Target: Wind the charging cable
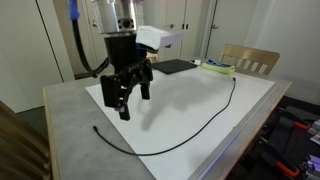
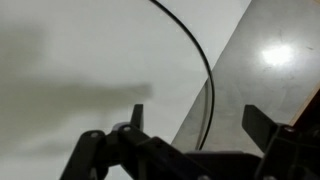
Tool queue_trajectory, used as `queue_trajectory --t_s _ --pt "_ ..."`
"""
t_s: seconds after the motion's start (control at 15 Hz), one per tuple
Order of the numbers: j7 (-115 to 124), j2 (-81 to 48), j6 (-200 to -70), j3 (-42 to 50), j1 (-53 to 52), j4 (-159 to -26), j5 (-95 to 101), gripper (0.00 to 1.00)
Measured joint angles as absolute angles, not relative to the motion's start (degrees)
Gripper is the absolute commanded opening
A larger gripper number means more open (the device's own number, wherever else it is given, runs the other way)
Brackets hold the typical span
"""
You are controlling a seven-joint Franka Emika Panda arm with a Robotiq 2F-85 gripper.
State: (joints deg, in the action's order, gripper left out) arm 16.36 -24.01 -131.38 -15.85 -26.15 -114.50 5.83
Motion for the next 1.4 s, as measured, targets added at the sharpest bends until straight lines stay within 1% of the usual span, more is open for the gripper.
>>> queue_trajectory --t_s 0.27,0.73,1.4 --pt "23.7 -27.0 -135.5 -14.9 -29.5 -113.4 7.4 1.0" --pt "21.6 -35.6 -138.3 -14.7 -29.5 -106.7 3.7 1.0" --pt "18.9 -44.7 -138.2 -14.7 -30.4 -97.9 3.2 1.0"
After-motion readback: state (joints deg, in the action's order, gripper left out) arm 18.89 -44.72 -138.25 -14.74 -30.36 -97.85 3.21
